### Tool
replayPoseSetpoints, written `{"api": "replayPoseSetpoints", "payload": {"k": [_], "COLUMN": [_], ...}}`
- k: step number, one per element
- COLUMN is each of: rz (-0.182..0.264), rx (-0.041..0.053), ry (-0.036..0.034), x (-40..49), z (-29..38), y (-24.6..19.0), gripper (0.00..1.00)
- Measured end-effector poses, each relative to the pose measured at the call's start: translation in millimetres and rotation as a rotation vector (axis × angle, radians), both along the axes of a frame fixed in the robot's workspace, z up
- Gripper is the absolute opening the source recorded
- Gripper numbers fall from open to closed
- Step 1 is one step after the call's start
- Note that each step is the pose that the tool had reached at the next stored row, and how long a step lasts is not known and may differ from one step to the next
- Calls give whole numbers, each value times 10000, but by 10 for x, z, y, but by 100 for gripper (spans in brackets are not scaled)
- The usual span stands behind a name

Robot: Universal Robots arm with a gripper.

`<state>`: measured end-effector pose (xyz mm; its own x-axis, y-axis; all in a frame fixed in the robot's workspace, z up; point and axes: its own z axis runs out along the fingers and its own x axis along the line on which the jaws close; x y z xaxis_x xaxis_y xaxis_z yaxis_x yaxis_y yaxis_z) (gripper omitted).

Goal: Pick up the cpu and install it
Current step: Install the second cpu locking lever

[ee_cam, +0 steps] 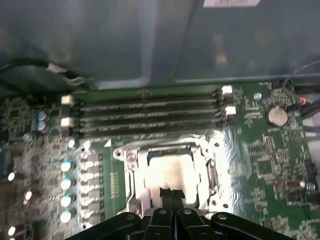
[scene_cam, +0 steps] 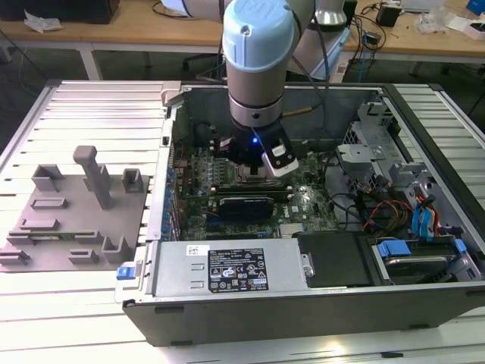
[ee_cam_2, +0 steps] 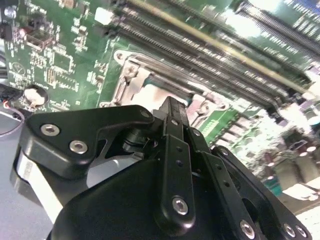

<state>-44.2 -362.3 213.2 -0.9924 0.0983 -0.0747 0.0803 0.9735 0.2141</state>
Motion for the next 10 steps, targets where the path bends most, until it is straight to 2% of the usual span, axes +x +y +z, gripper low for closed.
{"api": "replayPoseSetpoints", "payload": {"k": [1,3,10], "rz": [0,1,32], "rx": [-36,-69,-70], "ry": [1,1,1], "x": [7,14,14], "z": [0,0,0], "y": [32,57,57], "gripper": [11,11,11]}}
